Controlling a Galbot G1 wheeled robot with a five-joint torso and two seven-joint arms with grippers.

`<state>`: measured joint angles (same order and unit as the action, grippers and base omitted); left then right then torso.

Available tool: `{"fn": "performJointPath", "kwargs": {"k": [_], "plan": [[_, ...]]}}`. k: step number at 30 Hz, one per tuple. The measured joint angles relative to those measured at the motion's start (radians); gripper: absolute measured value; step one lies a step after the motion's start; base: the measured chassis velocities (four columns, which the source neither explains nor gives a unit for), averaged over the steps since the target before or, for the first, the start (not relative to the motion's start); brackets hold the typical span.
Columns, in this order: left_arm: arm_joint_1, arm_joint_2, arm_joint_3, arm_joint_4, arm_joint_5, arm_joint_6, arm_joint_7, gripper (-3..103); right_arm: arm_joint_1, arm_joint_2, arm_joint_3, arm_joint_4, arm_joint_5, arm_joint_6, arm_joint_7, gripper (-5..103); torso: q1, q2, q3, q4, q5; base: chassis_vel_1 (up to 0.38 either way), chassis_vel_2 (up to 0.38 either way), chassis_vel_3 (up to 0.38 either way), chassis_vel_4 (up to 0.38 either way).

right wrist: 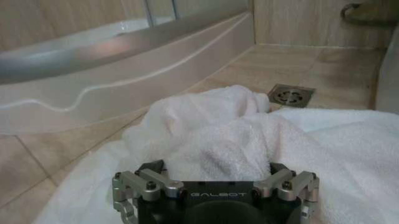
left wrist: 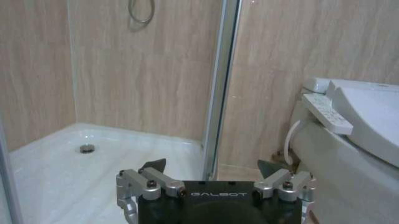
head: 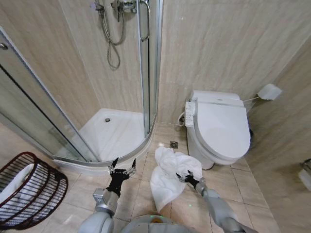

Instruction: Discard the used towel into the hamper.

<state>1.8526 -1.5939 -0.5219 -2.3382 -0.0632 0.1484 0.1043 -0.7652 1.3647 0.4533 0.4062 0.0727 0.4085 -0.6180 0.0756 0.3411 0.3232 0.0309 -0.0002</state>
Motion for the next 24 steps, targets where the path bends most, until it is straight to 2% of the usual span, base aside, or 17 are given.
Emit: {"fn": "performJointPath", "kwargs": {"k": [4, 8, 13, 15, 16, 20, 21, 24], "plan": [[0.000, 0.000, 0.000, 0.000, 0.000, 0.000, 0.000, 99, 0.037, 0.033, -0.050, -0.016, -0.051, -0.083, 0.121, 100, 0.000, 0.000, 0.000, -0.0002, -0.0002, 0.000, 0.000, 0.000, 0.000], [0.000, 0.000, 0.000, 0.000, 0.000, 0.000, 0.000, 99, 0.062, 0.055, -0.050, -0.038, -0.086, -0.101, 0.167, 100, 0.000, 0.000, 0.000, 0.0000, 0.0002, 0.000, 0.000, 0.000, 0.000], [0.000, 0.000, 0.000, 0.000, 0.000, 0.000, 0.000, 99, 0.068, 0.064, -0.036, -0.042, -0.119, -0.101, 0.179, 101, 0.000, 0.000, 0.000, 0.0000, 0.0003, 0.000, 0.000, 0.000, 0.000], [0.000, 0.000, 0.000, 0.000, 0.000, 0.000, 0.000, 99, 0.066, 0.058, -0.022, -0.048, -0.135, -0.098, 0.179, 95, 0.000, 0.000, 0.000, 0.0000, 0.0002, 0.000, 0.000, 0.000, 0.000], [0.000, 0.000, 0.000, 0.000, 0.000, 0.000, 0.000, 99, 0.066, 0.058, -0.022, -0.048, -0.135, -0.098, 0.179, 95, 0.000, 0.000, 0.000, 0.0000, 0.0002, 0.000, 0.000, 0.000, 0.000], [0.000, 0.000, 0.000, 0.000, 0.000, 0.000, 0.000, 99, 0.057, 0.047, -0.002, -0.048, -0.134, -0.089, 0.186, 79, 0.000, 0.000, 0.000, 0.0000, 0.0003, 0.000, 0.000, 0.000, 0.000], [0.000, 0.000, 0.000, 0.000, 0.000, 0.000, 0.000, 99, 0.057, 0.047, -0.002, -0.048, -0.134, -0.089, 0.186, 79, 0.000, 0.000, 0.000, 0.0000, 0.0003, 0.000, 0.000, 0.000, 0.000], [0.000, 0.000, 0.000, 0.000, 0.000, 0.000, 0.000, 99, 0.048, 0.046, 0.001, -0.054, -0.132, -0.060, 0.225, 68, 0.000, 0.000, 0.000, 0.0000, 0.0003, 0.000, 0.000, 0.000, 0.000]]}}
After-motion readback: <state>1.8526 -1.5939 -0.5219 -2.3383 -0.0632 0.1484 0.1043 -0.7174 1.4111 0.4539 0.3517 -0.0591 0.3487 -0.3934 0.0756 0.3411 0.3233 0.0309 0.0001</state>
